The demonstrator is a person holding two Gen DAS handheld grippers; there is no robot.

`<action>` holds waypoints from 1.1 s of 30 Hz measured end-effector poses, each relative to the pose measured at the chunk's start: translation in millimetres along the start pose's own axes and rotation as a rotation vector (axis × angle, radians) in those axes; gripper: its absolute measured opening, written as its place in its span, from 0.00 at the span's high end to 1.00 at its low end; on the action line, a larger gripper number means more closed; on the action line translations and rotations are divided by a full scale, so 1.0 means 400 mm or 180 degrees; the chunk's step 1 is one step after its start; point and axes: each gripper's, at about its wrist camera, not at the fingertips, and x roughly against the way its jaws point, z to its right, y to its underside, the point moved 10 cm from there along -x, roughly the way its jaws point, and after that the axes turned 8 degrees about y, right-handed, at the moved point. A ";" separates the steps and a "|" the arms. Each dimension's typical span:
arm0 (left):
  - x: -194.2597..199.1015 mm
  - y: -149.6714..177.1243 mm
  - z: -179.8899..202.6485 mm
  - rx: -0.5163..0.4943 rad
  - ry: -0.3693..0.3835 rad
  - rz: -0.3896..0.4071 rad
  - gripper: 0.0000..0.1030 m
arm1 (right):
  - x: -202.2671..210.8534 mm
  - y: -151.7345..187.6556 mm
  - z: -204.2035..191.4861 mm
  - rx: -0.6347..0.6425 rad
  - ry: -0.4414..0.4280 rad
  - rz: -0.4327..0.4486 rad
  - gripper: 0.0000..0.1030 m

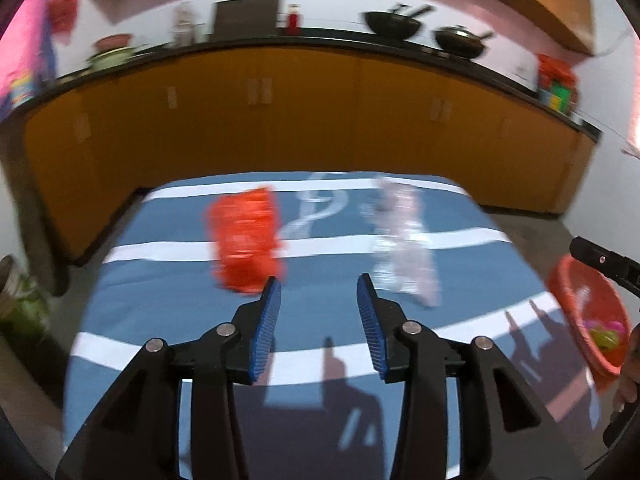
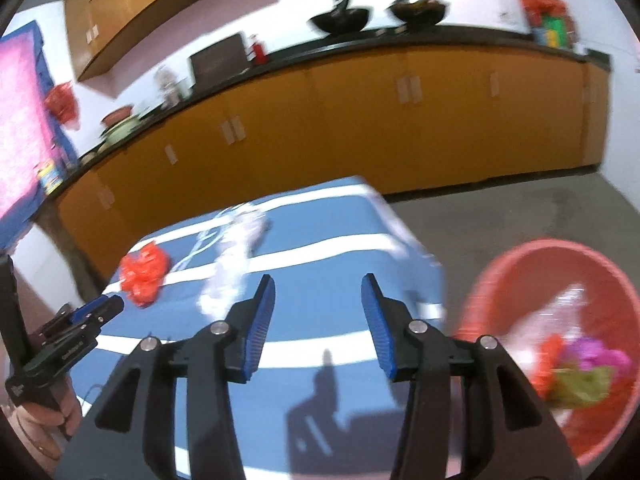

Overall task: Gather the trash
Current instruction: 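Swing both tools back toward the table, then grasp the clear bag with the right tool while the left tool grasps the red bag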

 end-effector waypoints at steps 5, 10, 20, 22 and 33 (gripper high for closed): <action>0.008 0.000 -0.126 0.0092 -0.0301 0.0085 0.51 | -0.115 0.012 -0.170 0.0325 -0.0076 -0.0173 0.44; -0.006 0.012 -0.204 0.0233 -0.0425 0.0102 0.47 | -0.220 0.030 -0.229 0.0355 -0.0023 -0.0338 0.40; -0.036 -0.004 -0.247 0.0319 -0.0430 0.0119 0.43 | -0.345 0.039 -0.279 0.0473 0.0239 -0.0445 0.36; -0.041 -0.010 -0.243 0.0324 -0.0423 0.0128 0.41 | -0.357 0.044 -0.290 0.0495 0.0218 -0.0466 0.45; -0.073 -0.048 -0.188 0.0288 -0.0283 0.0177 0.27 | -0.267 0.031 -0.197 0.0305 0.0192 -0.0218 0.98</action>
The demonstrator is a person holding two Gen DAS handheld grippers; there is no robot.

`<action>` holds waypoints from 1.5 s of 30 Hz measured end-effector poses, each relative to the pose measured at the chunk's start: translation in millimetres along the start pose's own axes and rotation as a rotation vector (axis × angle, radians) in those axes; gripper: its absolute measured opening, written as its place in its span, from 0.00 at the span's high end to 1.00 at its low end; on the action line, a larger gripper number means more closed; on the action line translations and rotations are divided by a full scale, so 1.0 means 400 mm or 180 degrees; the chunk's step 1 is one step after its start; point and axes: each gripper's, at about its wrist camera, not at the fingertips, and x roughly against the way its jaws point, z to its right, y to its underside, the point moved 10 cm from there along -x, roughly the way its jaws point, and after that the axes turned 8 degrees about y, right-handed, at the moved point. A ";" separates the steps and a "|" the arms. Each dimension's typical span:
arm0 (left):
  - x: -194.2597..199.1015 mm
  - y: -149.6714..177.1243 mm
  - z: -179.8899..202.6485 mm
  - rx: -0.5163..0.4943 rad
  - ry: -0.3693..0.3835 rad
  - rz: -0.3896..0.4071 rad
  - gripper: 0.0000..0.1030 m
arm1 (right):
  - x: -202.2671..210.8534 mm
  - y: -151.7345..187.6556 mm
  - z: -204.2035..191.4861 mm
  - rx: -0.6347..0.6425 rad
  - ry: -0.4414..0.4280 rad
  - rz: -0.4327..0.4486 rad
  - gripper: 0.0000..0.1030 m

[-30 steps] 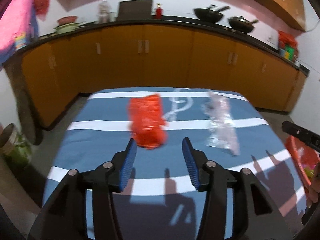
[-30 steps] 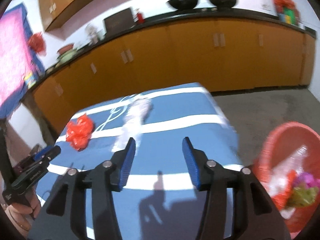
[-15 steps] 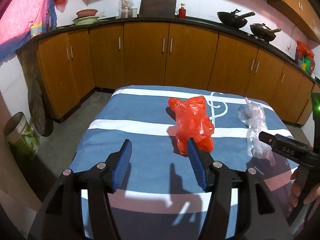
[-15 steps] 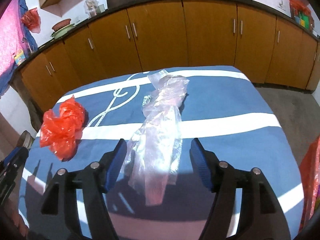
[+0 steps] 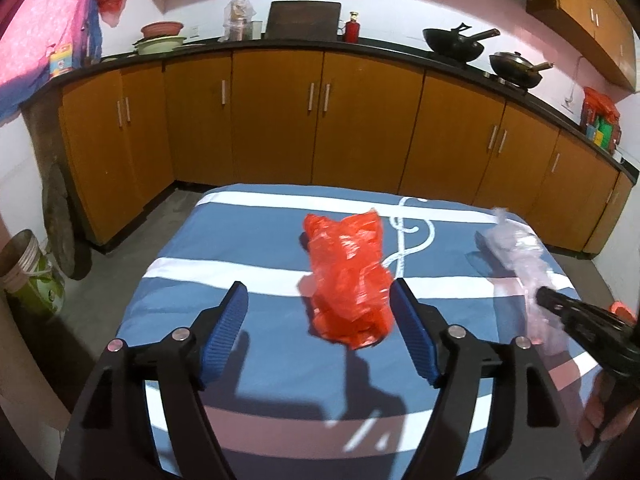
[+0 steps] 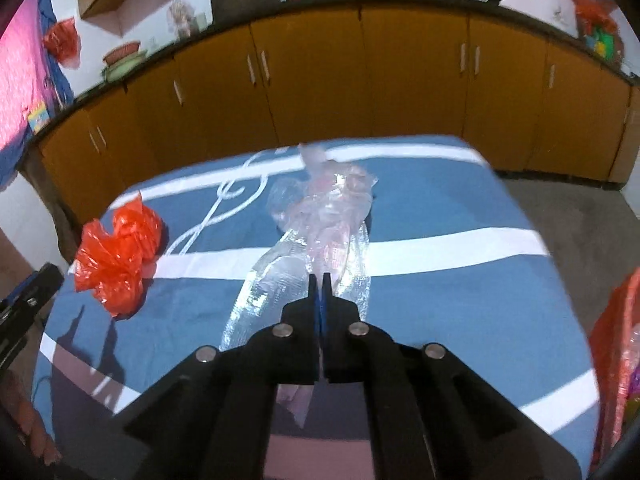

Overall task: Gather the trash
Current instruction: 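Grasp the clear bag with the right tool while the left tool grasps the red bag, then carry the red and clear bags over the orange basket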

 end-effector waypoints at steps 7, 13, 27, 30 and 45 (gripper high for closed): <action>-0.059 -0.008 0.039 -0.0021 0.0040 -0.0140 0.26 | 0.065 0.013 0.067 -0.0060 -0.0022 0.0083 0.98; -0.104 0.006 0.036 -0.0004 -0.0043 -0.0321 0.35 | 0.082 0.020 0.084 -0.0124 -0.0065 0.0080 0.98; -0.057 0.033 0.051 -0.0002 0.0109 -0.0324 0.90 | 0.144 0.017 0.118 -0.0219 -0.0073 0.0177 0.98; -0.009 0.014 0.082 -0.0046 0.0189 -0.0229 0.90 | 0.180 0.006 0.130 -0.0279 -0.0103 0.0241 0.98; 0.180 -0.045 0.322 -0.0239 0.0718 0.0040 0.90 | 0.422 -0.029 0.230 -0.0355 0.0013 0.0672 0.98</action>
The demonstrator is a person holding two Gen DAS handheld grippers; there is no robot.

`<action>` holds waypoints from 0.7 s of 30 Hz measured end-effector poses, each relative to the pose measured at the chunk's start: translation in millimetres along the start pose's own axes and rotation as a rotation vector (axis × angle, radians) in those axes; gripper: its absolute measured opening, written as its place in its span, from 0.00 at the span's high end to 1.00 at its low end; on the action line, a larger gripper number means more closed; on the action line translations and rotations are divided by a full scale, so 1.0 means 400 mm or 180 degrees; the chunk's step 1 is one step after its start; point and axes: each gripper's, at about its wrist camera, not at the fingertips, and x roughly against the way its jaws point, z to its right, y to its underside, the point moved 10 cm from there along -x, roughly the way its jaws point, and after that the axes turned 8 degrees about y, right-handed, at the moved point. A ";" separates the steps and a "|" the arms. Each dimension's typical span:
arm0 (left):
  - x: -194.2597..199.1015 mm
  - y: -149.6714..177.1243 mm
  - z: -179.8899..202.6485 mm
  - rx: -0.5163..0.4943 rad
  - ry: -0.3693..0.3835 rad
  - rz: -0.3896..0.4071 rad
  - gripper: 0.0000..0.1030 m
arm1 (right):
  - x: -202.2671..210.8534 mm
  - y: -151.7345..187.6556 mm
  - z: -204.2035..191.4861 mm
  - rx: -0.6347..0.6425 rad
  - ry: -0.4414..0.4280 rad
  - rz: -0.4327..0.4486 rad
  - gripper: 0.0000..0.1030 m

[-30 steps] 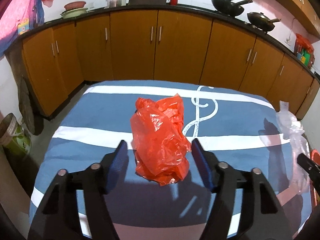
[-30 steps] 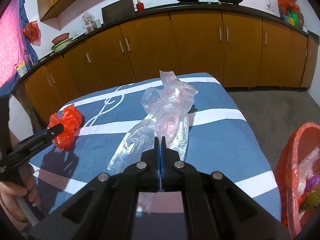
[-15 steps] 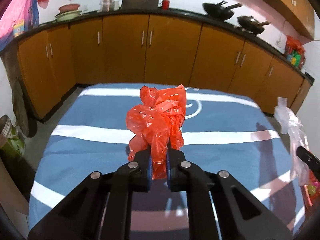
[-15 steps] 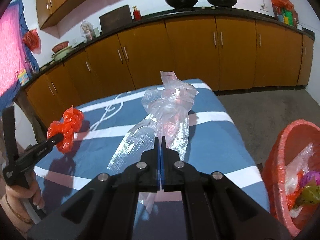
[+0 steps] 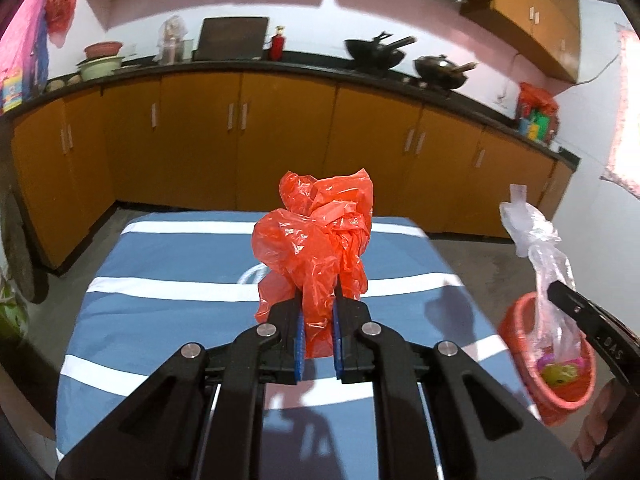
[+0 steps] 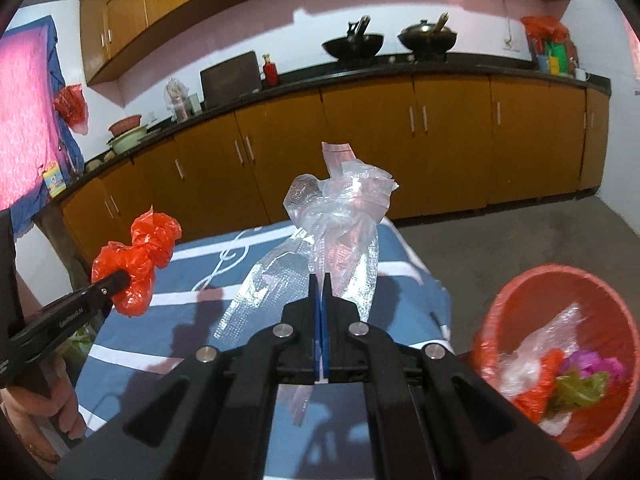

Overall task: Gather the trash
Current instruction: 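Carry the red and clear bags over the orange basket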

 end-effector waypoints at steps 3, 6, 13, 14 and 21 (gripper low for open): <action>0.015 -0.006 0.062 -0.0055 0.0102 0.0033 0.90 | 0.054 -0.014 0.040 -0.0039 0.0049 0.0088 0.98; 0.026 -0.007 0.122 -0.0109 0.0215 0.0058 0.90 | 0.095 -0.019 0.077 -0.0077 0.0097 0.0155 0.98; 0.026 0.007 0.252 -0.0245 0.0440 0.0053 0.90 | 0.181 -0.014 0.174 -0.0117 0.0279 0.0284 0.98; 0.024 0.010 0.268 -0.0260 0.0469 0.0047 0.90 | 0.189 -0.013 0.188 -0.0120 0.0305 0.0298 0.98; -0.007 0.040 0.385 -0.0374 0.0679 -0.0040 0.90 | 0.241 -0.003 0.314 -0.0208 0.0558 0.0354 0.98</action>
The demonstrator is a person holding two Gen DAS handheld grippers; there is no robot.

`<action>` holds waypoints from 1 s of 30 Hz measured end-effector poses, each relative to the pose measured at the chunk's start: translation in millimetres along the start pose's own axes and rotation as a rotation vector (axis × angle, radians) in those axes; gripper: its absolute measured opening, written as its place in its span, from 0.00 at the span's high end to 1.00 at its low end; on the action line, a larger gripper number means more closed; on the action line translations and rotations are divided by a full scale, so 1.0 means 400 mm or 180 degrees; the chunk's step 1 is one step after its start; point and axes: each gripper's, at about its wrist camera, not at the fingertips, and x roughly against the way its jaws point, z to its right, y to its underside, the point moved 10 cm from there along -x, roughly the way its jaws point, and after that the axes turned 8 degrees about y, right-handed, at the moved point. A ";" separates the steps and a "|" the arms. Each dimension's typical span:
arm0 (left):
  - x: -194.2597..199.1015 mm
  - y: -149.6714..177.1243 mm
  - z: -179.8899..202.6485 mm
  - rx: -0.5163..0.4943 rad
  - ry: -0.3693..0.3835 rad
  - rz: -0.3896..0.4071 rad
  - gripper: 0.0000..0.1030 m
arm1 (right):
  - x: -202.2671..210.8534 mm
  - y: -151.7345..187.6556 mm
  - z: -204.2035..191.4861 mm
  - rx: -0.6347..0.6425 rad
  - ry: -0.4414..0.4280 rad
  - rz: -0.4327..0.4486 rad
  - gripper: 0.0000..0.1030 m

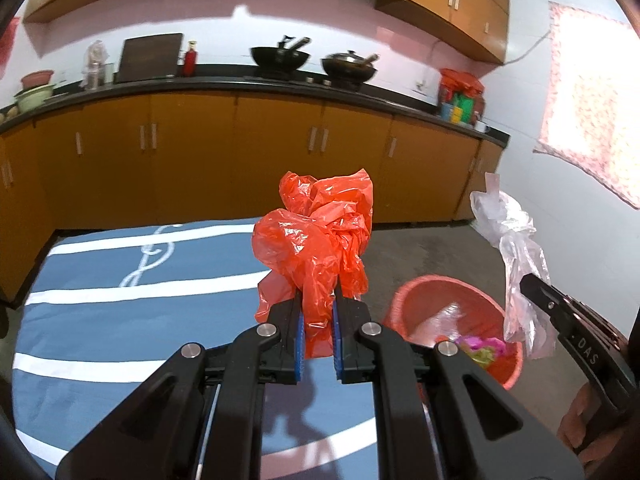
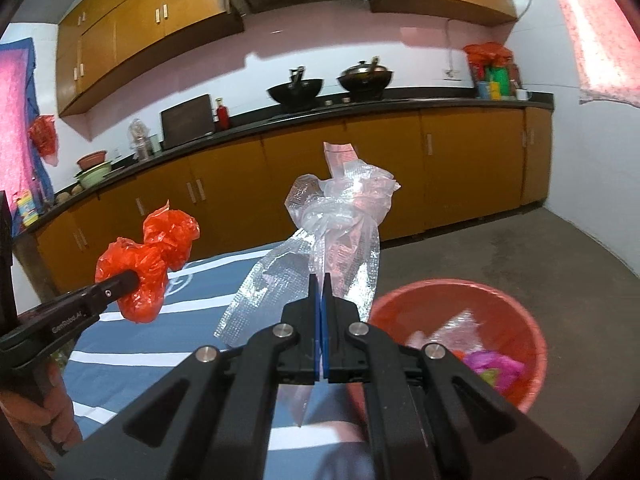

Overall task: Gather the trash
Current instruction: 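Carry the red and clear bags over the orange basket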

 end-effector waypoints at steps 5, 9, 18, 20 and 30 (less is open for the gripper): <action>-0.030 0.023 0.066 -0.0033 0.0124 -0.0077 0.90 | 0.005 0.009 0.076 -0.0052 0.0150 -0.0012 0.98; -0.054 0.038 0.114 -0.0066 0.0215 -0.0129 0.90 | 0.004 0.016 0.131 -0.0085 0.0255 -0.0026 0.98; -0.109 0.063 0.210 -0.0196 0.0393 -0.0227 0.90 | -0.019 0.031 0.229 -0.0157 0.0427 -0.0079 0.98; -0.120 0.069 0.227 -0.0221 0.0435 -0.0255 0.90 | -0.026 0.039 0.246 -0.0174 0.0455 -0.0102 0.98; -0.167 0.105 0.298 -0.0359 0.0589 -0.0385 0.90 | -0.064 0.073 0.298 -0.0219 0.0535 -0.0197 0.98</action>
